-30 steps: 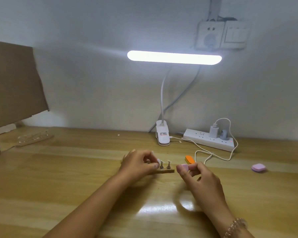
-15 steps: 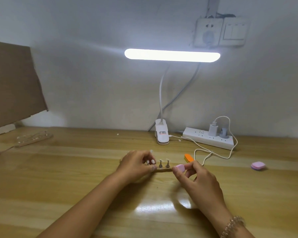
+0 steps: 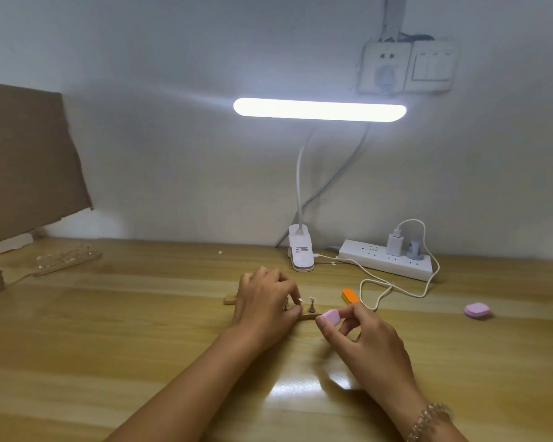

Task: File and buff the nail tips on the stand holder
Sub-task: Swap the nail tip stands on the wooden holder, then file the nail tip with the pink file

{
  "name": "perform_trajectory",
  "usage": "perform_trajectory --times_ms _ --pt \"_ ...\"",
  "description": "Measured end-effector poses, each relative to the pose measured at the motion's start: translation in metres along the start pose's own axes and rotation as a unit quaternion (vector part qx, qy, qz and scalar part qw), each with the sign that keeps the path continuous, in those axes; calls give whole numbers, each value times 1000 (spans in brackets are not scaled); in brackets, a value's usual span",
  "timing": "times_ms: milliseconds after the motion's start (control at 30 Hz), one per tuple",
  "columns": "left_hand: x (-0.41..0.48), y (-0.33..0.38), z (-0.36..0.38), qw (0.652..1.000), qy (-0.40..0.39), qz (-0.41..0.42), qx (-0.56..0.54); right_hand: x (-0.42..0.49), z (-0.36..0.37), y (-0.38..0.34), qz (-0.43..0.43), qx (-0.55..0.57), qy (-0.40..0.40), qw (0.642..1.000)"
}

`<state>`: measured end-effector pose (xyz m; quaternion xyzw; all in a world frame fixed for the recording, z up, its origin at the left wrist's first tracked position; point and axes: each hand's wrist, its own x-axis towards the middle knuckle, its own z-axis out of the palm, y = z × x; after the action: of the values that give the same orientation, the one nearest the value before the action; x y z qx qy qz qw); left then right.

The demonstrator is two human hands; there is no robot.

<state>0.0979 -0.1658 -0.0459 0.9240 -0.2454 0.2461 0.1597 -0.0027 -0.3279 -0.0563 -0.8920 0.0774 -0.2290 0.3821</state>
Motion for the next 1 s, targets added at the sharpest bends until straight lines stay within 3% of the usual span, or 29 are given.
perform_trajectory --times_ms 133,233,333,467,567,633,767,1000 --pt "-2 5 0 999 11 37 25 0 0 0 -3 -8 -6 1000" --pt "-7 12 -11 990 47 124 53 0 1 0 -9 -4 3 1000" --pt "-20 16 -19 978 90 185 13 2 1 1 -18 22 24 999" --pt "-46 9 -24 986 5 56 -156 1 1 2 -32 59 34 997" --pt "-55 -3 -17 944 -66 -7 -325 -1 0 -2 -54 56 30 997" --pt "-54 -9 -15 920 -89 -32 -380 -5 0 -6 -93 16 24 995" --pt "-48 -17 -16 921 -127 -20 -369 -16 5 -13 -199 -120 -30 972" --pt "-47 -24 -13 943 -157 18 -292 -14 9 -14 -192 -165 -29 967"
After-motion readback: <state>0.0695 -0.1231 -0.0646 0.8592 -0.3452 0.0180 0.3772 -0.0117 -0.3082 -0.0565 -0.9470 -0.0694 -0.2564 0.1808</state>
